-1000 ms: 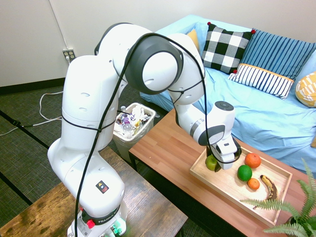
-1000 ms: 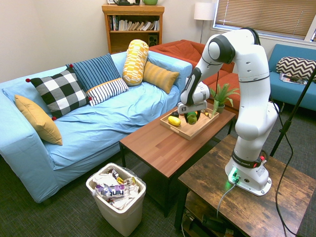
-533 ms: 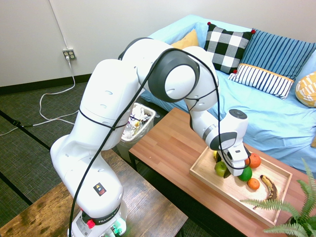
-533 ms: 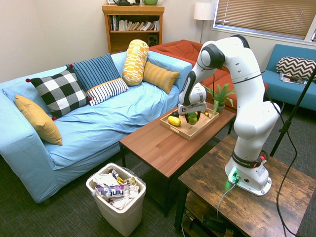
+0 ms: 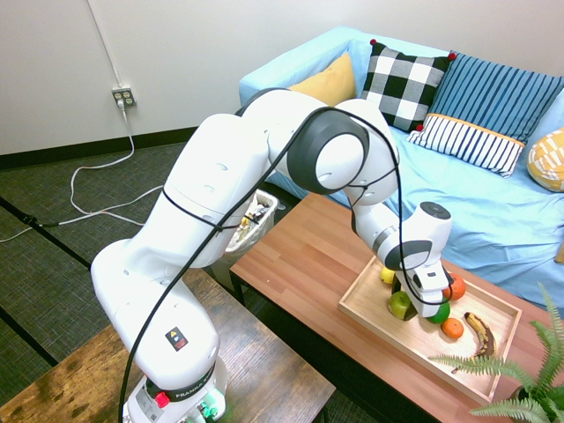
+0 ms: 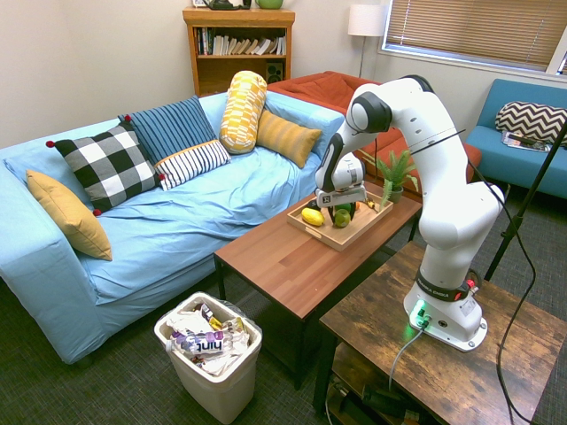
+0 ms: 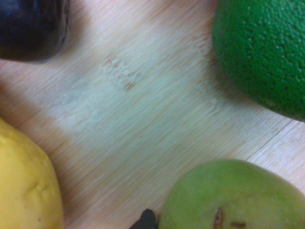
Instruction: Put the apple in the tray
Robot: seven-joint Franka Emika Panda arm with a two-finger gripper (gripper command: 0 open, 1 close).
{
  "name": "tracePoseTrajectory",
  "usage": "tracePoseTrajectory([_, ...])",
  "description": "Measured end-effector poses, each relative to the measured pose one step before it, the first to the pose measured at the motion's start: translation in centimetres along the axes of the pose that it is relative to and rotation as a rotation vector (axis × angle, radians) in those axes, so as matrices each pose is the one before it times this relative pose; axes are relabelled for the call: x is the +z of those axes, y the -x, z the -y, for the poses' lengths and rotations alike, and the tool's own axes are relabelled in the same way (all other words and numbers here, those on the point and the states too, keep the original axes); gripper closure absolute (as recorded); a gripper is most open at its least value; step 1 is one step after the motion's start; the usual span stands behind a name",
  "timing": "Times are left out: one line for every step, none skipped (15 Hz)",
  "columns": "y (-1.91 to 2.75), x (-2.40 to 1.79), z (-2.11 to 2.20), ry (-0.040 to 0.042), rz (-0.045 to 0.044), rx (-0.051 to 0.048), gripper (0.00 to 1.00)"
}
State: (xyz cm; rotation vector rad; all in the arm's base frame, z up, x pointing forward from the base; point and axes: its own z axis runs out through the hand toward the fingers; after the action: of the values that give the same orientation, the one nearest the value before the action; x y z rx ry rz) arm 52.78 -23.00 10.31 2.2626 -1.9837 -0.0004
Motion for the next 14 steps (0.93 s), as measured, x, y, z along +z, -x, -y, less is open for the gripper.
tracePoseTrajectory([0.115,-0.010,0.090,-0.00254,0.00321,-0.00396,0.00])
tracePoseTrajectory([0.104,-0.014,0.084,-0.00168,0.00178,-0.00345,0.00])
tracePoseTrajectory([0.066,0.001,0.040,-0.00107,0.00164,-0.00324,0.00])
tracePoseTrajectory([0.101,0.017,0.047,-0.00111,0.00249,-0.00432,0.00])
tracePoseTrajectory([0.120,0.045,0.047,-0.00064,0.00266,-0.00281,0.00])
tracePoseTrajectory([0.109,0.077,0.029,0.00034,0.00201,-0.00149,0.00])
tracePoseTrajectory([0.056,0.094,-0.009,0.00062,0.00198,-0.00027,0.00])
tracePoseTrajectory([0.004,0.039,-0.015,-0.00183,0.00395,-0.00279,0.00])
tracePoseTrajectory([-0.124,-0.033,-0.065,-0.00324,0.00478,-0.00831,0.00])
tracePoseTrajectory([-0.278,-0.277,-0.064,-0.00434,0.00030,-0.00499,0.00])
tracePoseTrajectory([-0.366,-0.650,-0.022,-0.00743,-0.00136,-0.00154,0.00])
tracePoseTrajectory([-0.441,-0.974,-0.026,-0.00863,-0.00086,-0.00050,0.00])
tracePoseTrajectory([-0.473,-1.294,-0.080,-0.00930,-0.00002,-0.00112,0.00])
tracePoseTrajectory([-0.405,-1.430,-0.133,-0.01190,-0.00025,0.00006,0.00])
